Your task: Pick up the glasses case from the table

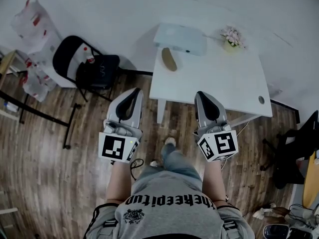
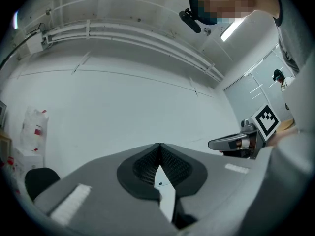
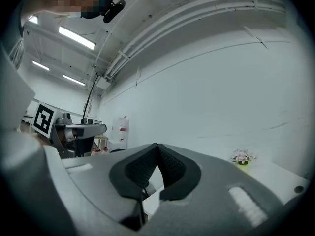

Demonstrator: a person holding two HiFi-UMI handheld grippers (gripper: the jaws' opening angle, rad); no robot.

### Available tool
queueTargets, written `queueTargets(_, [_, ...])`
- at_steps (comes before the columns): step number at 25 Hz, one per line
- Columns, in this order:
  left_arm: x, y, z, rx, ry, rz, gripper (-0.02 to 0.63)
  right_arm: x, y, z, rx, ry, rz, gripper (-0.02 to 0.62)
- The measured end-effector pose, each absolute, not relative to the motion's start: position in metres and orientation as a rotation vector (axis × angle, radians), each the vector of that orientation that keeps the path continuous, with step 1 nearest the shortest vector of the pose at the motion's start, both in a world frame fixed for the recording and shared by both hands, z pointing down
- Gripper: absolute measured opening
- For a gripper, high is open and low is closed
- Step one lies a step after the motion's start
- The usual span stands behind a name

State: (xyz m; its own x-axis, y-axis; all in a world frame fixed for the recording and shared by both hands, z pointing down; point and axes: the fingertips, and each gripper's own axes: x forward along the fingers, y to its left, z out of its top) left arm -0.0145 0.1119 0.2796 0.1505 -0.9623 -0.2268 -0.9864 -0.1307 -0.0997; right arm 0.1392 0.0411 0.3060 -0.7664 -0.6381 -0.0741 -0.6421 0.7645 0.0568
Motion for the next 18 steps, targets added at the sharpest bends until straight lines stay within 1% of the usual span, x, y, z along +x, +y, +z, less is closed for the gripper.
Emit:
queueTargets(7, [-0.034,0.08,0.285,-2.184,1.935,0.144,0.018,0.115,0.002,0.309,-1.001,2.911,0.105,0.002])
queueTargets(18, [-0.068,-0.005,0.276,-2.15,1.969,0.134,0.018,0.074,-0.087,0.303,-0.936,2.937,0.109,0.002])
